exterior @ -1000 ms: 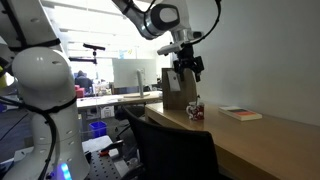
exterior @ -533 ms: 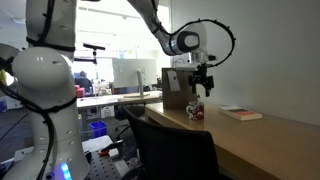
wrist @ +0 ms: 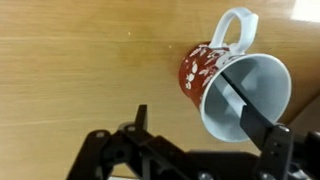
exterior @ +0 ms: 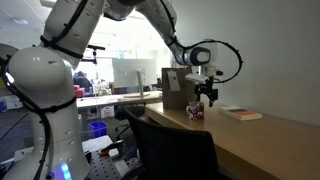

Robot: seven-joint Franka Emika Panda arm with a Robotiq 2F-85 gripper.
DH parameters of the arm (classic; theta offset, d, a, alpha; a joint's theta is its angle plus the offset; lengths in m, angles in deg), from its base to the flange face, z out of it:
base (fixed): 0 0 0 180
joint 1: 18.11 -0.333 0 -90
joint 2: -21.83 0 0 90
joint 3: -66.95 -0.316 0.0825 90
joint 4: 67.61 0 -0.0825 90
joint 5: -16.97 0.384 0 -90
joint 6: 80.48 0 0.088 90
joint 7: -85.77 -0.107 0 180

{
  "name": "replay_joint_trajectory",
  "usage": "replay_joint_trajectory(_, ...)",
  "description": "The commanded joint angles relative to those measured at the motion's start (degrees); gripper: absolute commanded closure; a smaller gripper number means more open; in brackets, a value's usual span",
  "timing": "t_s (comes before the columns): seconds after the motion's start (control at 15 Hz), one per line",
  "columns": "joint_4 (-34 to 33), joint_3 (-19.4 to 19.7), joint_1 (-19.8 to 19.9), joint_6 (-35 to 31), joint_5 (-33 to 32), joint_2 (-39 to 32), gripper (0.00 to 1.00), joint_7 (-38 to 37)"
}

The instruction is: Pick up the cup and slightly move it to the right.

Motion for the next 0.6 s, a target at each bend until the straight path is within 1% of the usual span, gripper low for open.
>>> replay_joint_trajectory(0.0, -5.3, -1.5, 1.7, 5.2, 0.9, -3.7, 0.0, 1.3)
replay_joint_trajectory(0.07, -6.1, -1.7, 2.0, 5.9, 1.1, -4.4, 0.1, 1.5)
replay_joint_trajectory(0.13, -6.8, -2.0, 2.2, 6.4, 1.2, -5.0, 0.26, 1.9)
replay_joint_trajectory(0.27, -7.9, -2.8, 2.9, 6.7, 1.6, -6.0, 0.42, 3.6)
replay_joint_trajectory(0.53, -8.5, -2.9, 2.8, 5.8, 0.3, -6.7, 0.73, 4.8)
